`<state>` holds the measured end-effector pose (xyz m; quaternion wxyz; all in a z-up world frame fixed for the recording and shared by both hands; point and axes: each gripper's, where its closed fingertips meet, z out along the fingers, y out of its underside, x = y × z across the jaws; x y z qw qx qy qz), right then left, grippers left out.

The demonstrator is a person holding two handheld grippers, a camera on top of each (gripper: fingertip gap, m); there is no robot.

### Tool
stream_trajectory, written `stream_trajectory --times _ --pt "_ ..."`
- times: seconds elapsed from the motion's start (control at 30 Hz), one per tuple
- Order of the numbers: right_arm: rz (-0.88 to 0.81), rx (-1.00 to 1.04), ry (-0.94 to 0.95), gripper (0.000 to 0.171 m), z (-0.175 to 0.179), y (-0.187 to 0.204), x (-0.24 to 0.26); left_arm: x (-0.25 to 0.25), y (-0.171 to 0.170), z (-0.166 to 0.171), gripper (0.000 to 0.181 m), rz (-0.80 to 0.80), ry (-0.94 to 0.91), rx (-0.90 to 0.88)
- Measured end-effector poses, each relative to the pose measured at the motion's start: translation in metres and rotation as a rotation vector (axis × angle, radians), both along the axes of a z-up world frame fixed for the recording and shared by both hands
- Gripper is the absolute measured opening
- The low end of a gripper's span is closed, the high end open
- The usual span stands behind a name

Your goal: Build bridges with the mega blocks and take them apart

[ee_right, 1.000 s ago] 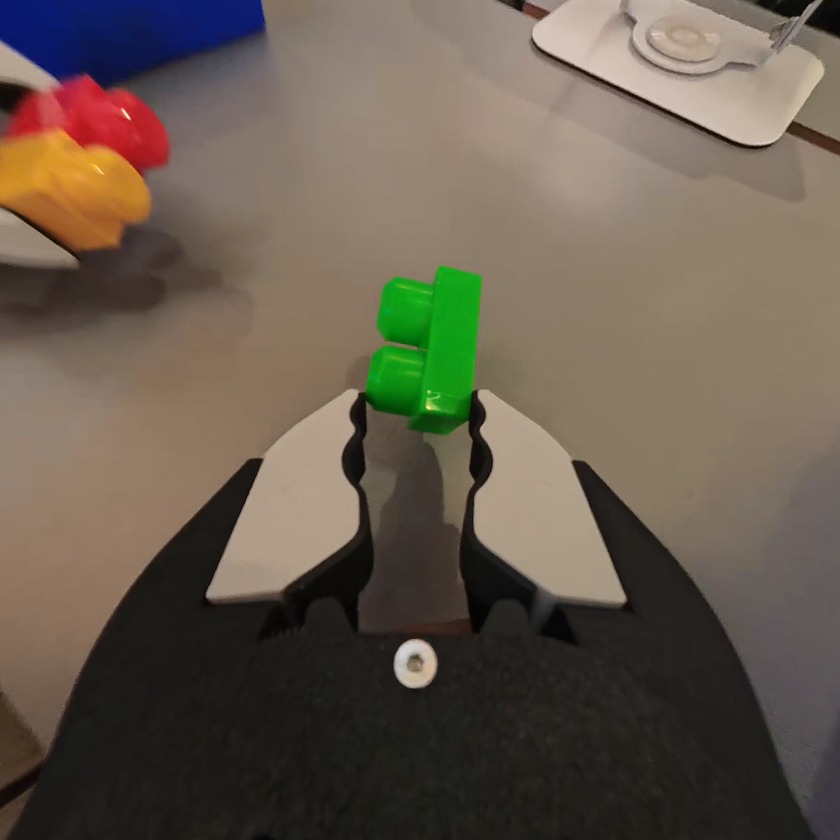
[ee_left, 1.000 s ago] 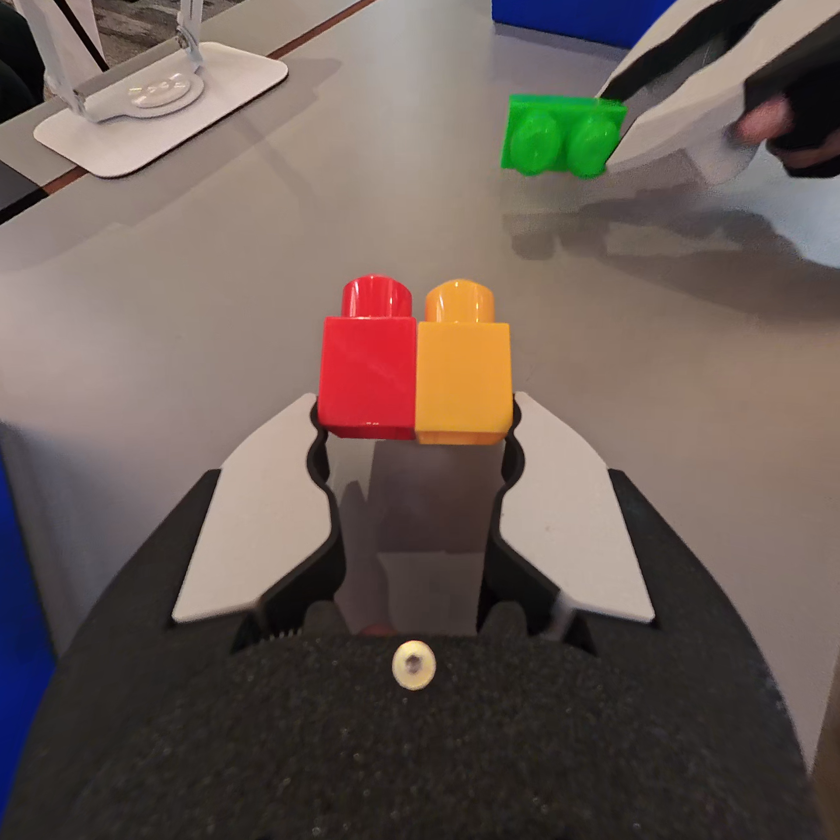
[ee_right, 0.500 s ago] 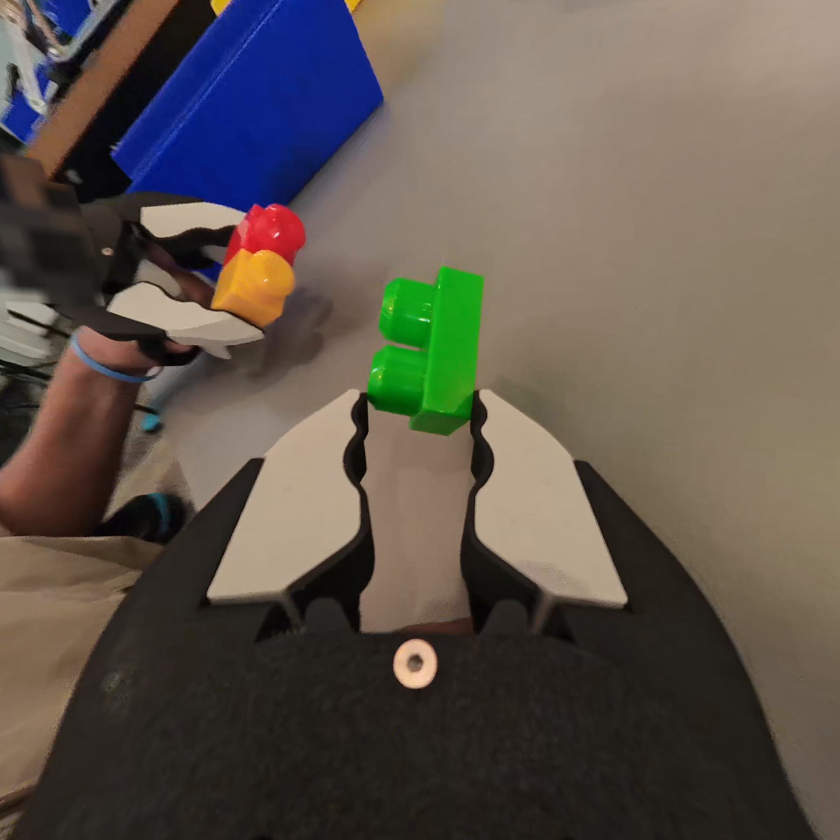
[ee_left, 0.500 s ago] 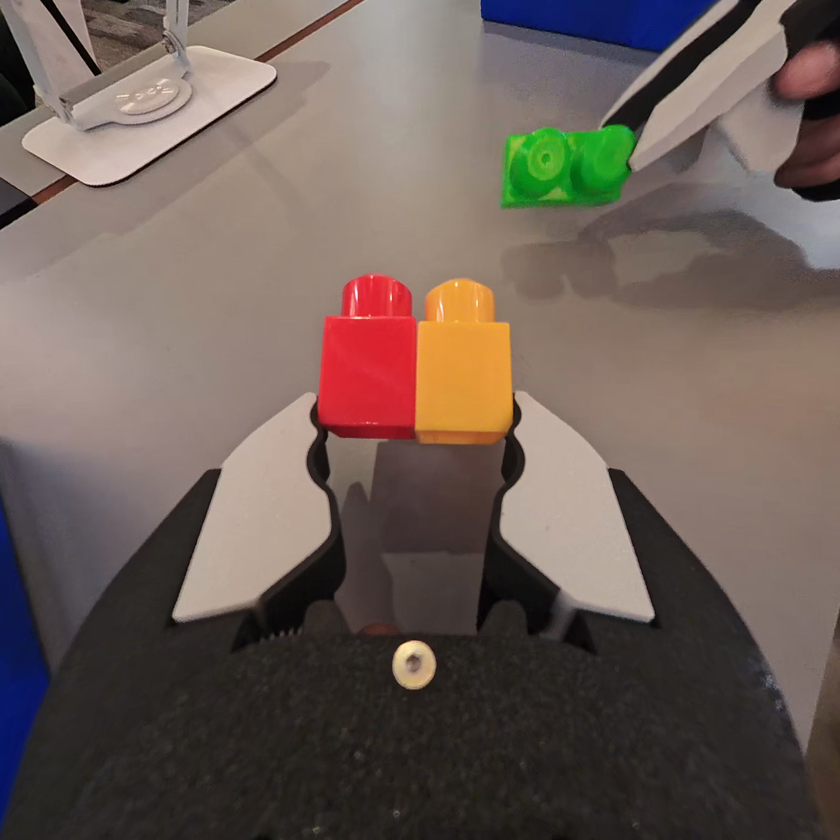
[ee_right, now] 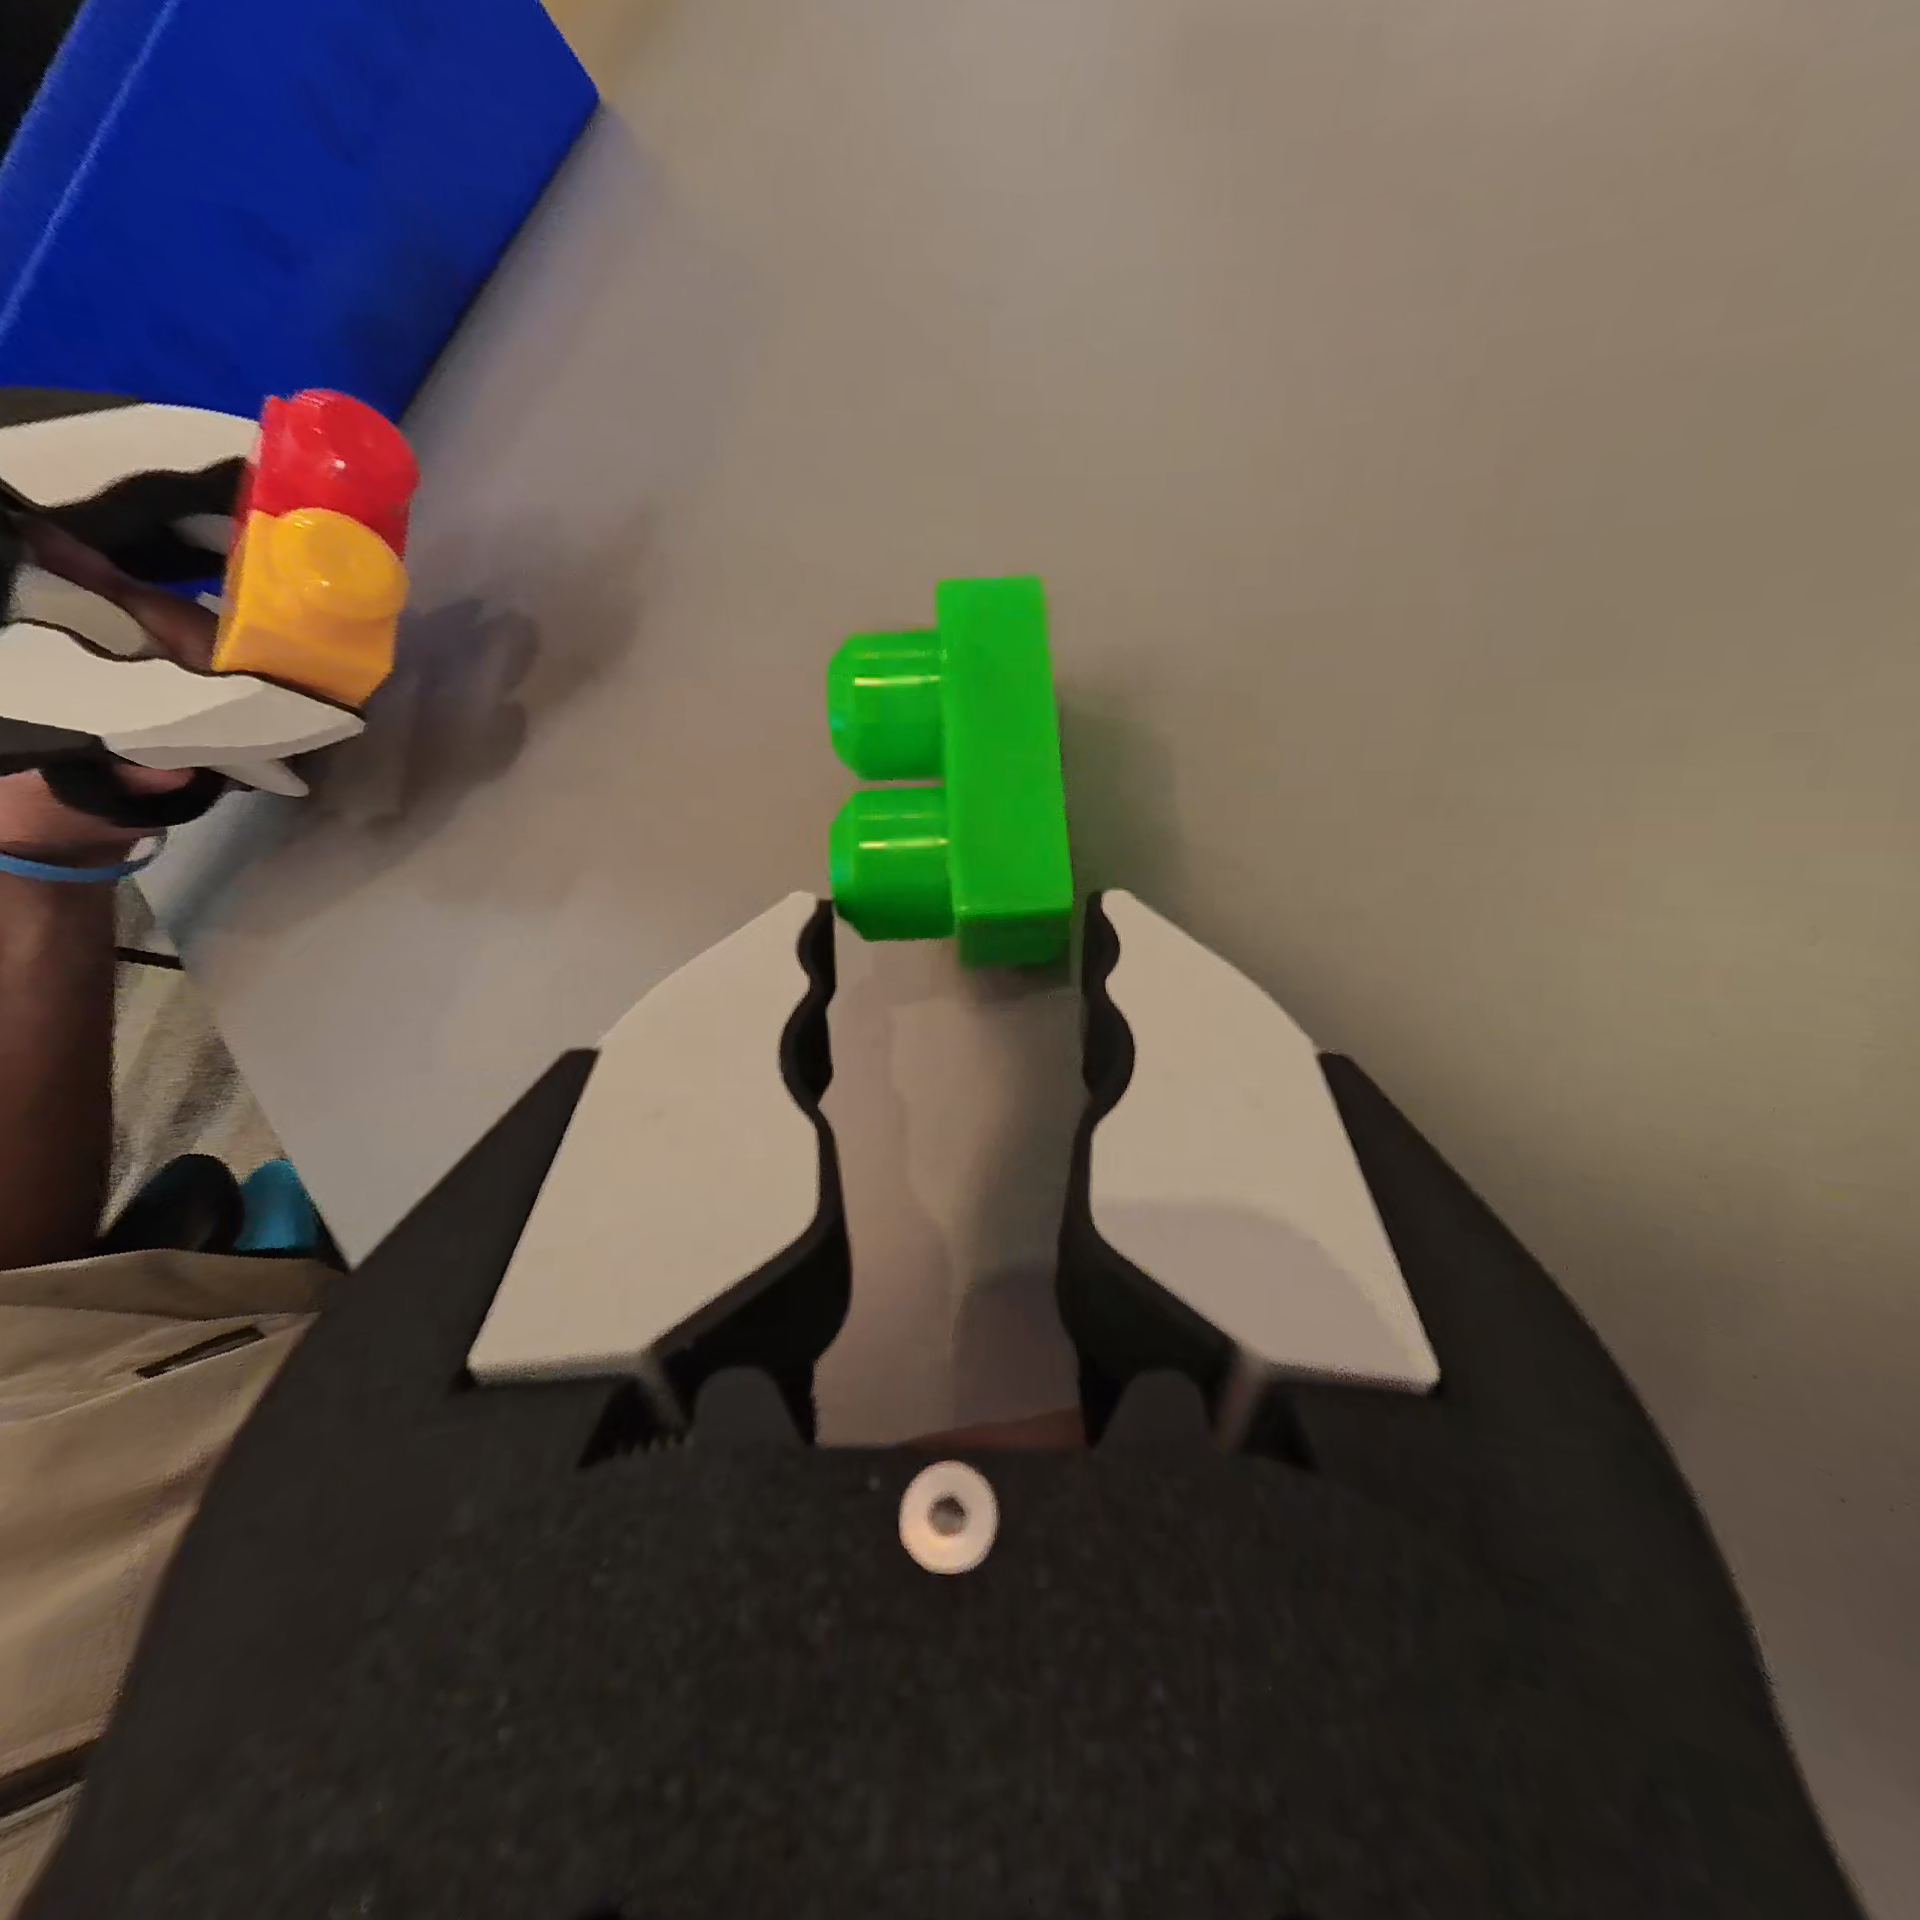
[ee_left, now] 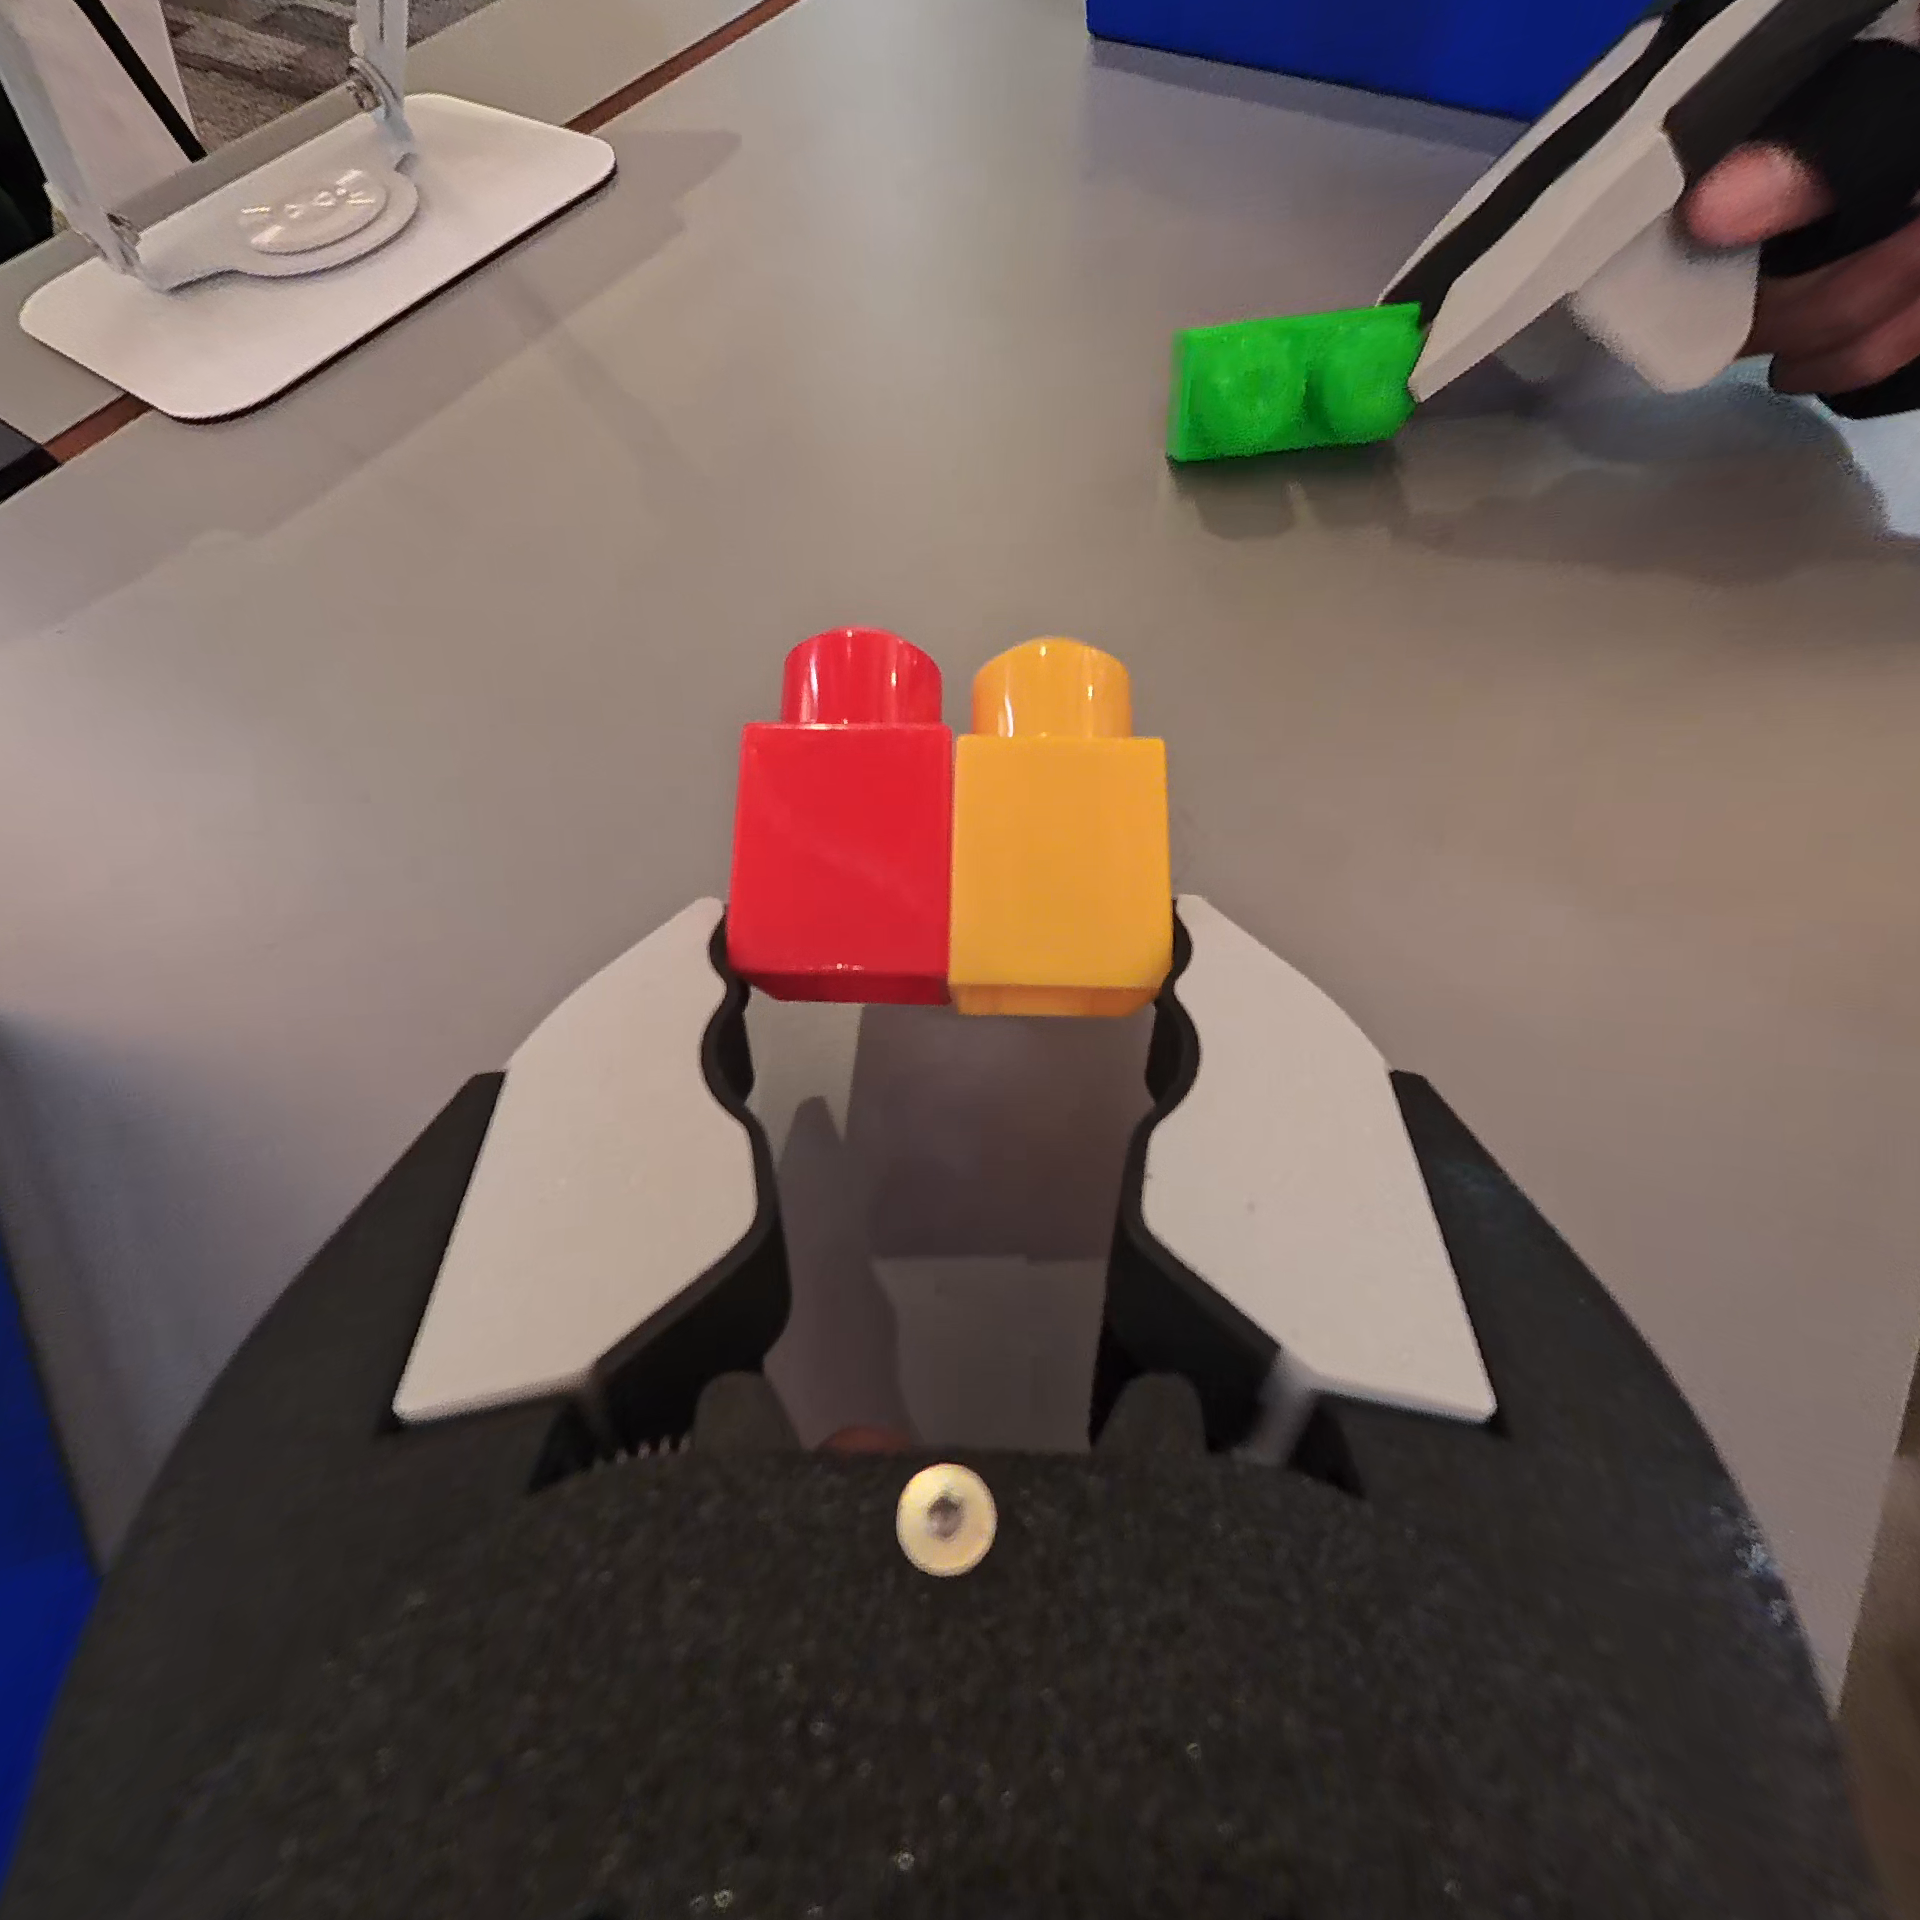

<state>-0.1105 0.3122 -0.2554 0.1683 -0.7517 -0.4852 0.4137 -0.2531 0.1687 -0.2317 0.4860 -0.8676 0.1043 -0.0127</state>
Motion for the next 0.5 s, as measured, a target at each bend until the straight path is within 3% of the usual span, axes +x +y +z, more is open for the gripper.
stream_trajectory --times 0.23,0.37,0.5 --pt "0.051 0.204 -0.034 0.054 0.005 0.006 0.007 0.001 0.000 -0.001 0.075 -0.003 0.000 -0.005" --pt "0.120 0.551 -0.098 0.061 0.019 0.000 0.006 0.001 0.000 0.000 0.075 -0.002 0.003 0.000" --pt "0.151 0.868 -0.150 0.052 0.025 -0.014 -0.007 0.001 0.000 0.001 0.075 -0.004 0.004 0.004"
